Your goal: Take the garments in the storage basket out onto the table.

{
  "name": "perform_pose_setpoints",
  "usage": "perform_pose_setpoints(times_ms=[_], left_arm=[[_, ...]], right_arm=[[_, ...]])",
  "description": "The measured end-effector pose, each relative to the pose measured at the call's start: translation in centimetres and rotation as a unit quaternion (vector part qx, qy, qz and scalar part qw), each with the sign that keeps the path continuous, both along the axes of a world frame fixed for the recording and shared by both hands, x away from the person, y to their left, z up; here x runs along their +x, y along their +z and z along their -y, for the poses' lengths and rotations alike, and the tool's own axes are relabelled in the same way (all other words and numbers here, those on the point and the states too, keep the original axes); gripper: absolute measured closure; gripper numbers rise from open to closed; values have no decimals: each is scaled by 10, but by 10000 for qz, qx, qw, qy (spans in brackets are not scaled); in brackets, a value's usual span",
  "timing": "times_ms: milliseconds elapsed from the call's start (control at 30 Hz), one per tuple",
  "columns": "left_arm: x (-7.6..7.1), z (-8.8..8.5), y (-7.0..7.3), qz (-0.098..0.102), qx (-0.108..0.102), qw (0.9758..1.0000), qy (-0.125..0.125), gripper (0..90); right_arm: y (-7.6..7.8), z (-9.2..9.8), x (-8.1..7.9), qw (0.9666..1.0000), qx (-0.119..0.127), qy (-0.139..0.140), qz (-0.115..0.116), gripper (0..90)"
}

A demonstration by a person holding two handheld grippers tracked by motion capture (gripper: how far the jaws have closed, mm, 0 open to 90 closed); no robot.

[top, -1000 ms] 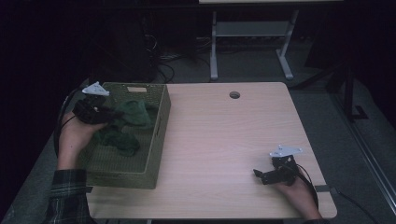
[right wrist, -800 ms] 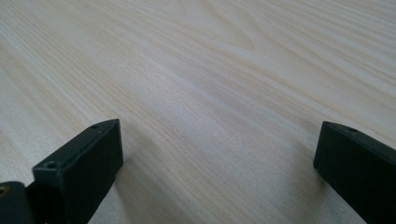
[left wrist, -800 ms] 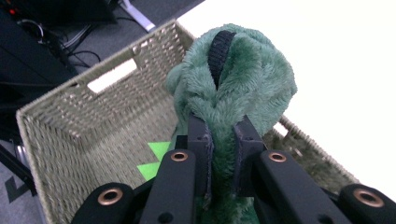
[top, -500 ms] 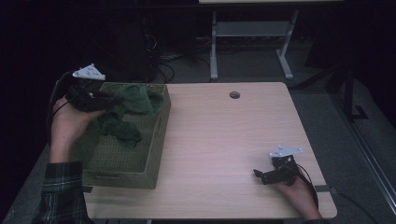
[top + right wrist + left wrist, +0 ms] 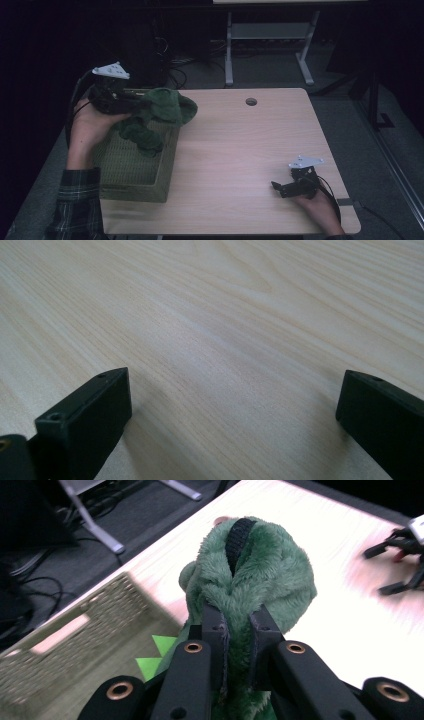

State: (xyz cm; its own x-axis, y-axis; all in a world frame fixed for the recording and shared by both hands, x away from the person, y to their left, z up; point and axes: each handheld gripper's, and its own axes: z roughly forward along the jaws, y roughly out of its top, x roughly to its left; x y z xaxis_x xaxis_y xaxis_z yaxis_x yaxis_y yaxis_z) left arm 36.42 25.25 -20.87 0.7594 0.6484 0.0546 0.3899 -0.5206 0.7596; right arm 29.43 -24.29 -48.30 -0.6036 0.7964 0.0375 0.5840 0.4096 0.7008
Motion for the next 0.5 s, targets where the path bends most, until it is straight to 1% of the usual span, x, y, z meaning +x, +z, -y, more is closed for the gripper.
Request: perform_pose_setpoints(times_ms=[67,200,267,500], left_arm=[[2,9,-1,-85,-126,9999,-52,815],[4,24,-3,-172,-241,9995,-123,817],[5,31,-2,-198,-245,9994,-175,817],[4,54,0,-216,-364,9985,-346,820]], right_arm=[[0,0,0,10000,6,-1,-10,10],[0,0,0,10000,7,0,-12,11],[0,0,0,10000,6,-1,-11,10],[0,0,0,10000,4,0,-12,10]])
